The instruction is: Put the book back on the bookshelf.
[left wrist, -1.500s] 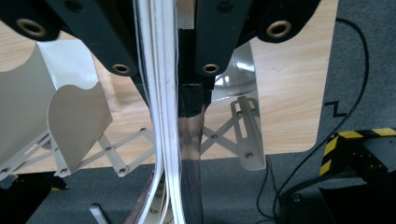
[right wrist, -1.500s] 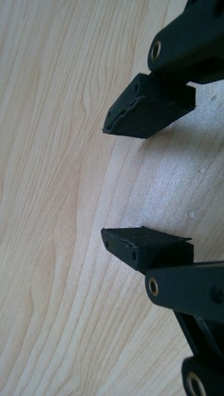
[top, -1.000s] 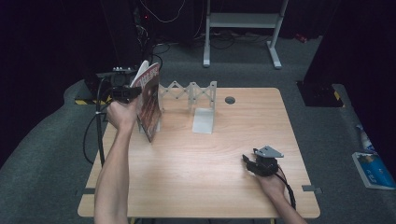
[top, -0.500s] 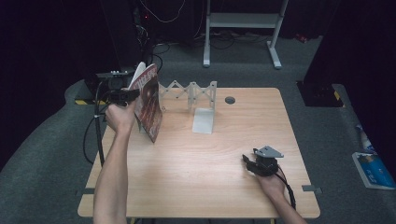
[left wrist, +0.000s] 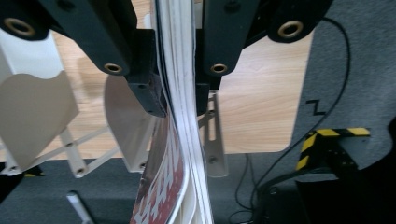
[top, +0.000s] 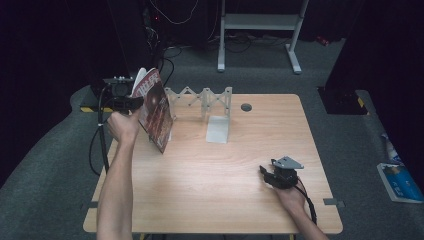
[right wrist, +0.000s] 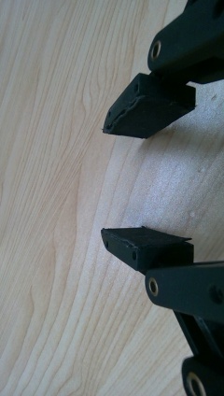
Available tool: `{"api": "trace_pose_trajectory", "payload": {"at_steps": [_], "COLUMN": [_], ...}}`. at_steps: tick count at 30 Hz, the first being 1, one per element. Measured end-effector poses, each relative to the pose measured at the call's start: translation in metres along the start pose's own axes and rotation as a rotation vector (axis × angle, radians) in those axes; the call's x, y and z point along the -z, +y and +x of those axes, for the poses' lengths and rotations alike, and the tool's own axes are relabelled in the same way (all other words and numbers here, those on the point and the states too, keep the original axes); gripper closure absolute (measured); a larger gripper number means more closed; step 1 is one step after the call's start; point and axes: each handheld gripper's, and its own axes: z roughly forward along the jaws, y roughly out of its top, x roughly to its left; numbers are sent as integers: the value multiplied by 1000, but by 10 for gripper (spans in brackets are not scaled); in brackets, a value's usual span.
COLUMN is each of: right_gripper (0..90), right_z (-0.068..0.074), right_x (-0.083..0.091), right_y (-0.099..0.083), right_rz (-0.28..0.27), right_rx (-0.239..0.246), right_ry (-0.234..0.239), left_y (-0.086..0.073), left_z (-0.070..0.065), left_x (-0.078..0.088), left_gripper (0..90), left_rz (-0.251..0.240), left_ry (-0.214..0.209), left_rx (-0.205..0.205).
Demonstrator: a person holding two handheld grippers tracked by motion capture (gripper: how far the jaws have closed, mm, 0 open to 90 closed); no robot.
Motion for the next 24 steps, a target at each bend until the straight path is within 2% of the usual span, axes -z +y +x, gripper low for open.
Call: {"api": "trace_pose_trajectory", "payload": {"at_steps": [7, 13, 24], "right_gripper": [431, 431, 431], "right_z": [0, 0, 0], "right_x": [0, 0, 0], "right_y": [0, 0, 0], "right_rz": [-1, 0, -1], "right_rx": [-1, -2, -1], "right_ry": [1, 1, 0], "left_y": [-2, -2, -3], "left_z": [9, 10, 15], "left_x": [2, 1, 2], "left_gripper": [772, 755, 708], "left_rz": [19, 21, 31], "left_ry": [35, 55, 70], "left_rx": [-2, -7, 4]}}
